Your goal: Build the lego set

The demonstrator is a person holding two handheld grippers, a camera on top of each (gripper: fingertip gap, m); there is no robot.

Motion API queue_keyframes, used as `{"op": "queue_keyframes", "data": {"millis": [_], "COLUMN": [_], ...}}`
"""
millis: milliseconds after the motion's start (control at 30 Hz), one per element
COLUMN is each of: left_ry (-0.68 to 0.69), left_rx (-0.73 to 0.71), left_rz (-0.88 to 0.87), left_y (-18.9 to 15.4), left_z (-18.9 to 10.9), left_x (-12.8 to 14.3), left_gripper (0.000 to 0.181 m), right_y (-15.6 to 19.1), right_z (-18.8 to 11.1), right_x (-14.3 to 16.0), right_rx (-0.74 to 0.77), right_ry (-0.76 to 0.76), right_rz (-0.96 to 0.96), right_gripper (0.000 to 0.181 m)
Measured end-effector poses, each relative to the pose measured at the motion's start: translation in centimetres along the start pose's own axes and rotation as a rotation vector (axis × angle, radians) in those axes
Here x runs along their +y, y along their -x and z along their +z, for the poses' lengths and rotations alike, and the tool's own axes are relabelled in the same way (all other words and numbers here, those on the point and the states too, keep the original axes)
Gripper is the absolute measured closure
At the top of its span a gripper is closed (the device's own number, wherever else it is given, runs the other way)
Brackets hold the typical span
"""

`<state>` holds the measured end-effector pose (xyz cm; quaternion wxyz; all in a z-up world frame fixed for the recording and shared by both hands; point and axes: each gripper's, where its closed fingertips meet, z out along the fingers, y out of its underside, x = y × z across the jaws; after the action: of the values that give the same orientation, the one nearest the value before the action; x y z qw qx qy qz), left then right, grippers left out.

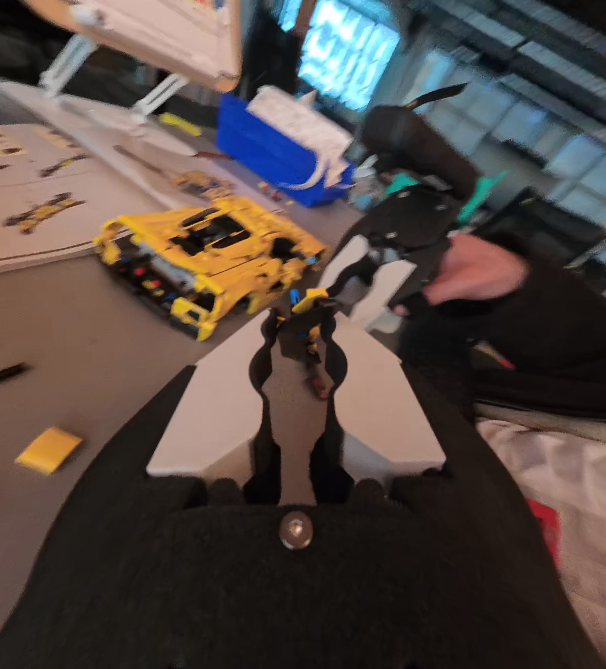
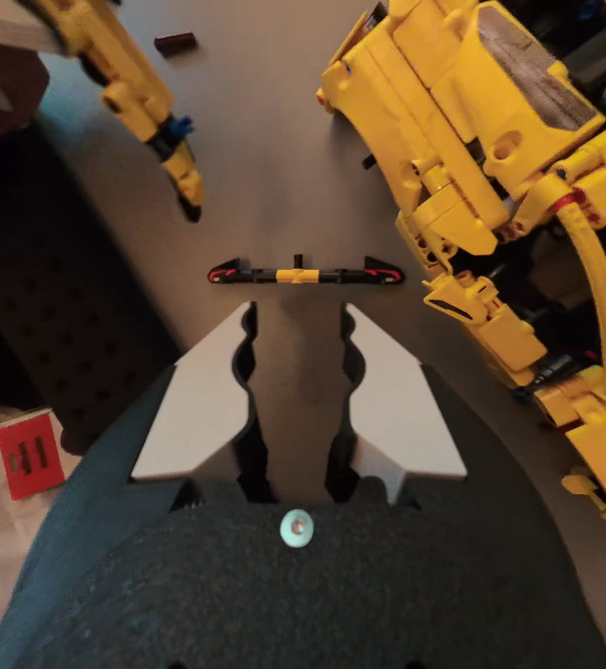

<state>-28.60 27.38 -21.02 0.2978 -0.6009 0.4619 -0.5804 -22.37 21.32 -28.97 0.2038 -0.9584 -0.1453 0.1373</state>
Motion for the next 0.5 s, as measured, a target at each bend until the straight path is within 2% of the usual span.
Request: {"op": "queue_keyframes", "data": {"millis": [67, 167, 300, 433, 500], "left_ry": [0.077, 0.200, 0.225, 0.227, 0.159], "left_rx": [-0.030, -0.074, -0.037, -0.015, -0.046], "left_rz": [0.046, 0.088, 0.010, 0.011, -0.009], "left_y": [0.1, 0.2, -0.3, -0.9, -0.1], "left_z": [0.7, 2.2, 3.9, 4.3, 3.5], "left_x": [1.1, 2.9, 3.3, 3.4, 2.2], "left_gripper": [0.158, 0.158, 0.158, 0.158, 0.158], "right_y": [0.2, 0.8, 3.0, 3.8, 3.4], "right_z": [0.7, 1.3, 2.1, 2.6, 2.6], "right_x": [-0.4, -1.4, -1.5, -1.5, -1.2], "right_rx": [0.008, -0.028, -0.138, -0.106, -0.050], "right_ry": [-0.028, -0.074, -0.071, -0.065, -0.043], "right_rz": [0.017, 0.031, -0.107, -0.241, -0.286], "right_gripper": [0.118, 0.117, 0.123, 0.122, 0.127]}}
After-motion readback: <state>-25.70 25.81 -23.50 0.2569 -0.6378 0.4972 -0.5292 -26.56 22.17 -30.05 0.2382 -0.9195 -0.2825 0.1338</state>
